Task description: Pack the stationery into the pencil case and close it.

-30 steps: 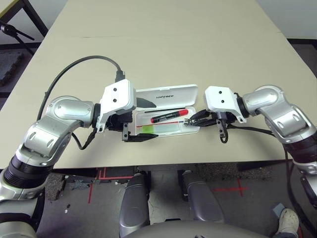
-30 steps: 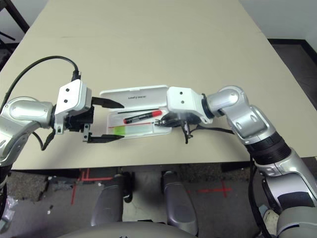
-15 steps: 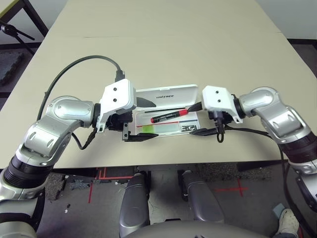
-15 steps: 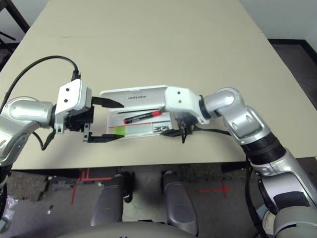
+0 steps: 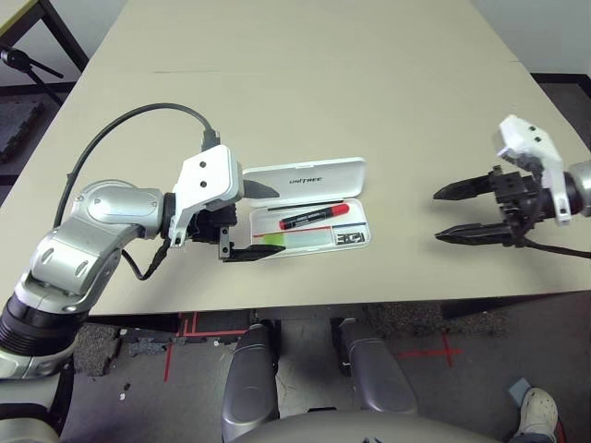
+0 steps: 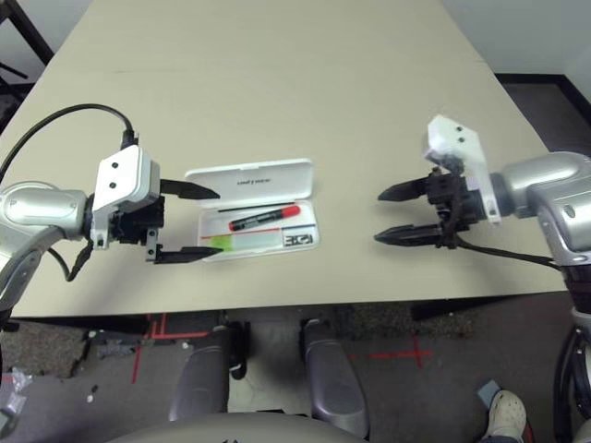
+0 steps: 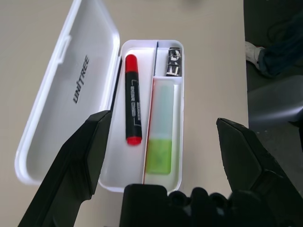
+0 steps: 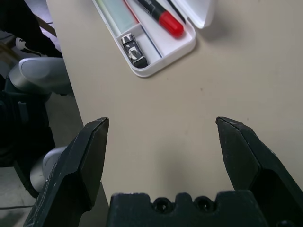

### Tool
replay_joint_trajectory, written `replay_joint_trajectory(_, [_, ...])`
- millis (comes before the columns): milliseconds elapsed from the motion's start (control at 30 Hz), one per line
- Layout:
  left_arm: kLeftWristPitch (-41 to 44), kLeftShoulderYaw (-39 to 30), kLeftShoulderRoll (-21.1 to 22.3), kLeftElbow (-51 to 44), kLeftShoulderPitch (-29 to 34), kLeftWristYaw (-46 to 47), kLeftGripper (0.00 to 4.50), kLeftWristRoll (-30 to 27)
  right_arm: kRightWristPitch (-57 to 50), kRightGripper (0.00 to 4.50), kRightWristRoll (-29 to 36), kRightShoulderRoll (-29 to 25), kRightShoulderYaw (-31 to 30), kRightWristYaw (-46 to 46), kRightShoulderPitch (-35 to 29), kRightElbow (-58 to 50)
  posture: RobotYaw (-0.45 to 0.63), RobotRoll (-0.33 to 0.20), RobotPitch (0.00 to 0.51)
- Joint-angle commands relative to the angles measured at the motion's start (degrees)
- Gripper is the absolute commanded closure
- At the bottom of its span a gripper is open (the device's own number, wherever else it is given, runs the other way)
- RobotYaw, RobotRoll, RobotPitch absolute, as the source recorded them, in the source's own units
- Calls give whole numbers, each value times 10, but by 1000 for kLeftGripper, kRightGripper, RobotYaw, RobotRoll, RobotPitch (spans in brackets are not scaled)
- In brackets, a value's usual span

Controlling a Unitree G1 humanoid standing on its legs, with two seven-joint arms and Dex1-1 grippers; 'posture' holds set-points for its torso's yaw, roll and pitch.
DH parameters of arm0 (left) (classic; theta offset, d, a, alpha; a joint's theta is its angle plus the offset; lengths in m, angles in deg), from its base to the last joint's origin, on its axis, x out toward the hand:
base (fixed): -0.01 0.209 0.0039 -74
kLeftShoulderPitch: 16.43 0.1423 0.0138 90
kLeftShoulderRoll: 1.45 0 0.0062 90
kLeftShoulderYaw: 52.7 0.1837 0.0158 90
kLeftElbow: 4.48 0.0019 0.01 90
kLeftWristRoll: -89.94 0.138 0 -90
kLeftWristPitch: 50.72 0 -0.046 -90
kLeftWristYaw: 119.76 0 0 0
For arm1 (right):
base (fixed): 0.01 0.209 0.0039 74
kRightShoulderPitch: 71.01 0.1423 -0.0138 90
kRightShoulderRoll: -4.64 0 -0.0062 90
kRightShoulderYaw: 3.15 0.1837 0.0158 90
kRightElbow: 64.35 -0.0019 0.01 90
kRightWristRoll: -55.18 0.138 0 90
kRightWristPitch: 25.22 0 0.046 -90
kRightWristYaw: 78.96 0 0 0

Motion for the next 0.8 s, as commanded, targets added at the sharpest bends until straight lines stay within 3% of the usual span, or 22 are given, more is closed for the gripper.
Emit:
replay_joint_trajectory(33, [2,-6,38,27,21,-5,949,26,2,0,6,7,2,-4,-2,2,-85,0,184])
replay_joint_trajectory(200, [-44,19,85,90,46,-1,2858,104,6,0,4,11,-1,-5,-1,4,-85,0,184])
replay_joint_trajectory(333, [-79,31,82,134,44,5,4389,147,9,0,4,13,-3,-6,-1,3,-83,0,190])
replay_joint_trajectory(467, [-120,35,44,176,19,26,4451,169,13,0,1,13,-6,-7,-3,2,-91,0,193])
replay_joint_trajectory(567, [-143,21,-2,204,6,27,4451,144,10,0,5,15,-4,-8,-5,-3,-95,0,194])
replay_joint_trajectory(800, [-199,10,-80,300,-43,53,4451,149,1,0,11,19,-4,-10,-6,-14,-96,0,197])
